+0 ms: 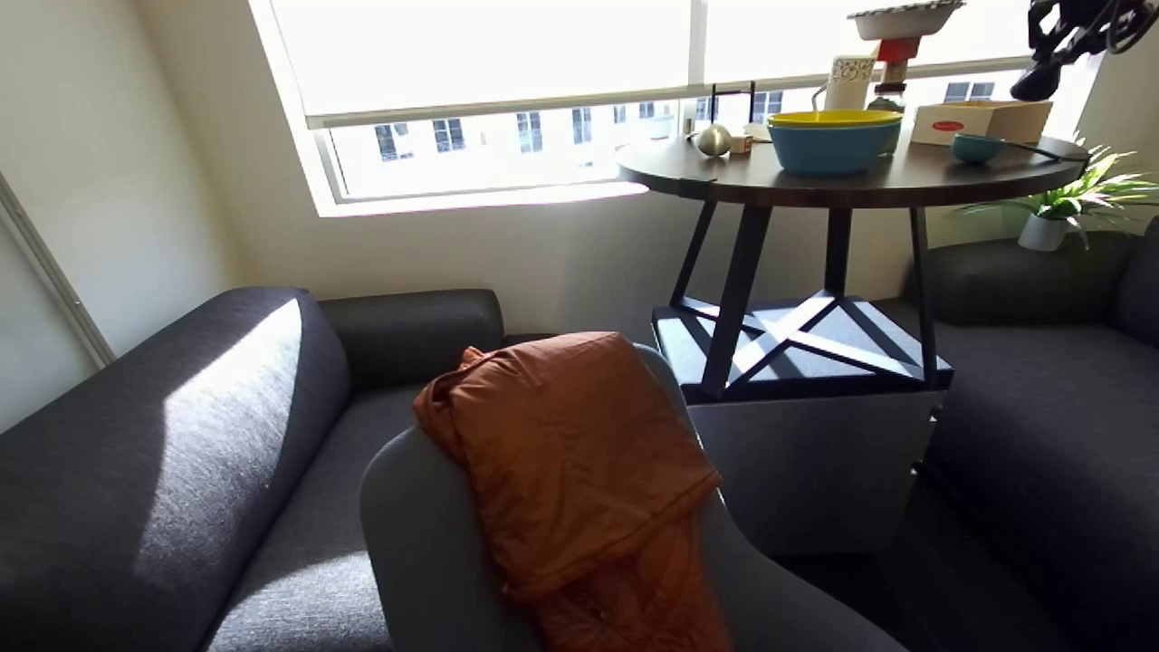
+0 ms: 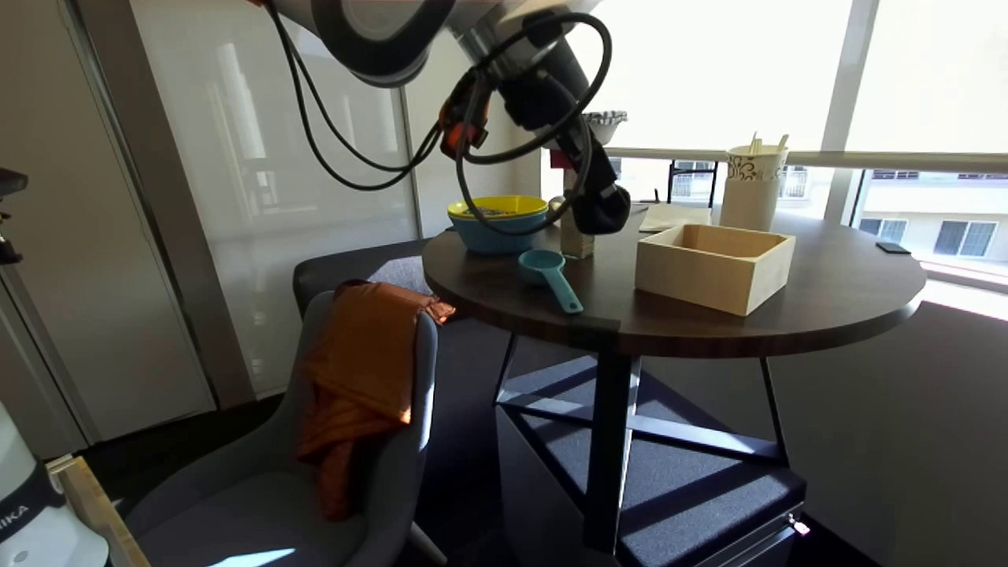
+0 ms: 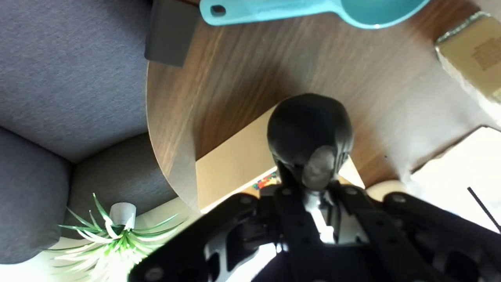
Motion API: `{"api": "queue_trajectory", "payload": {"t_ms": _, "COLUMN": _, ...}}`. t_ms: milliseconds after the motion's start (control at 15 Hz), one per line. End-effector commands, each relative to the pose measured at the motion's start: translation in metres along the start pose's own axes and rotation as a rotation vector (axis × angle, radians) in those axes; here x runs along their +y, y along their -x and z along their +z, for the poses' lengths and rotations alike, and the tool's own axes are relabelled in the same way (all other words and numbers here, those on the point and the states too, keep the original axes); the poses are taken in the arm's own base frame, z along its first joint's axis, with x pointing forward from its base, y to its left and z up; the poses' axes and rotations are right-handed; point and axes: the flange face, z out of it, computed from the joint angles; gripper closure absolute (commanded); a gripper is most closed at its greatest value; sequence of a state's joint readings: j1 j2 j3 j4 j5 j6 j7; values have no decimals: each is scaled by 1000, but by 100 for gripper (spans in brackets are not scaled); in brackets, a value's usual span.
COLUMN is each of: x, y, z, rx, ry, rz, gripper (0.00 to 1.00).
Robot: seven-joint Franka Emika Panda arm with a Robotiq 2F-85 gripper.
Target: Put the black object inside the box
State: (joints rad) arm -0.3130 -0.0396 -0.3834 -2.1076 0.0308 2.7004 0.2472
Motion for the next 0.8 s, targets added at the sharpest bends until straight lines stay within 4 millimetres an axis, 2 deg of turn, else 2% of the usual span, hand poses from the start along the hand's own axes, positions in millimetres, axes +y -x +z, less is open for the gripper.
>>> {"api": "queue_trajectory", "payload": {"t_ms": 0, "x": -5, "y": -28, "z": -24, "rx": 63, "ry": -89, "rz": 125, "gripper": 96}}
{"api": "queue_trajectory", "payload": {"t_ms": 333, "x": -16, "y": -75, "z": -26, "rx": 124, "ry": -133, "rz": 253, "gripper": 96}}
{"api": "queue_trajectory", "payload": {"t_ms": 733, "x": -31, "y": -125, "z": -12, "rx": 191, "ry": -95, "rz": 342, "gripper": 96}}
